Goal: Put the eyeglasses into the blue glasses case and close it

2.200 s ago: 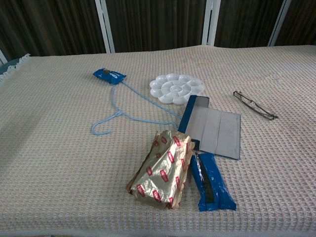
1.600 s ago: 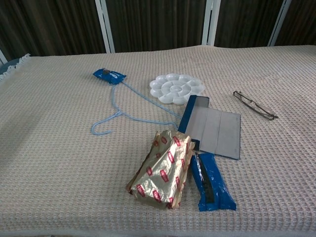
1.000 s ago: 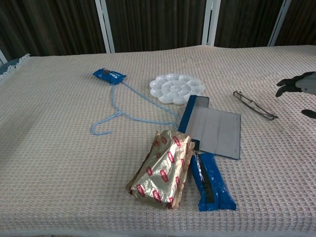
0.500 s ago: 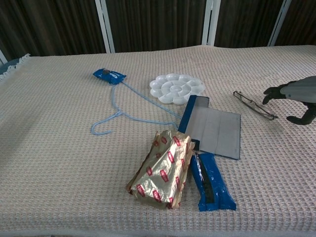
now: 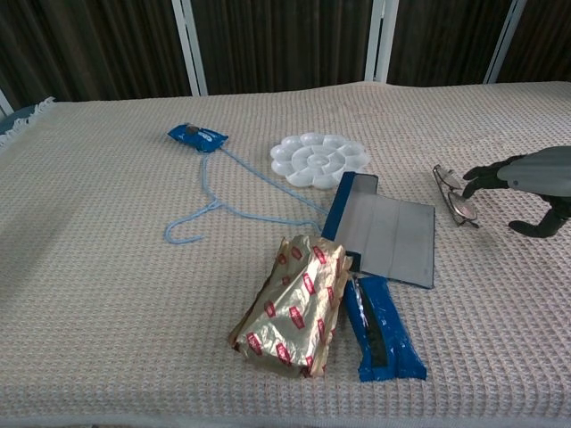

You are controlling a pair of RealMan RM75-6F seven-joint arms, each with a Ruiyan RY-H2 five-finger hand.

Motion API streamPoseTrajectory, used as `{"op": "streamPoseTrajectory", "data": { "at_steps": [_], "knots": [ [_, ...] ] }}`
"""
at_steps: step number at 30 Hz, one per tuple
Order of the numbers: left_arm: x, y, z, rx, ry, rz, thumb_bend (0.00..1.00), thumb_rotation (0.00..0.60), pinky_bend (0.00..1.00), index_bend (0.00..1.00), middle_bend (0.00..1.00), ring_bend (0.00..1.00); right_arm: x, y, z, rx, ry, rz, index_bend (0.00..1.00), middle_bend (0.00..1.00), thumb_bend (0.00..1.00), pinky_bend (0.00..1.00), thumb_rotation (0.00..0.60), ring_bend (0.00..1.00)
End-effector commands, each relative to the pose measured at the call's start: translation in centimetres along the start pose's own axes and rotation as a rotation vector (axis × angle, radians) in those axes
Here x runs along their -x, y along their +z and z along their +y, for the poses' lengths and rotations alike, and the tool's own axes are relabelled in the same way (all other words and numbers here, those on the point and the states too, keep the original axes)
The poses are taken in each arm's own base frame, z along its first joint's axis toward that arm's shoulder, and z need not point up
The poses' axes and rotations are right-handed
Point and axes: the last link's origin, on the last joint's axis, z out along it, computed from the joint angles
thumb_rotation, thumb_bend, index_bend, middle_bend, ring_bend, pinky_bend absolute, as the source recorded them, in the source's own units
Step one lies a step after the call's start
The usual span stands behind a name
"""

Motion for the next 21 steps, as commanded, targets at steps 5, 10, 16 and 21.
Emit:
{"op": "streamPoseTrajectory", "data": {
  "at_steps": [5,10,16,21],
  "knots": [
    [0.1,0.1,0.2,0.004,0.003,-0.004,0.43,0.6,0.12,0.0,0.0,0.0,-0.2,-0.7,-0.9,-0.04,-0.014,0.008,0.26,0.0,0.63,0.0,0.6,0.0],
    [0.0,0.0,0.1,0.001,0.0,-0.002,0.43,0.6,0.12,0.0,0.0,0.0,-0.6,-1.9,-0.6,-0.045,-0.013,0.038,0.26,0.0,0.63,0.0,0.6,0.0],
    [-0.2,-0.1,0.0,-0.004,-0.013,0.004,0.43,0.6,0.12,0.0,0.0,0.0,-1.7,-2.2,-0.4,-0.061,-0.019,0.157,0.32,0.0,0.54,0.0,0.6,0.0],
    [-0.3,-0.1,0.0,0.0,-0.018,0.012,0.43,0.6,0.12,0.0,0.0,0.0,-2.8,1.4,-0.9,-0.114,-0.133,0.299,0.38,0.0,0.53,0.0,0.6,0.0]
  ]
}}
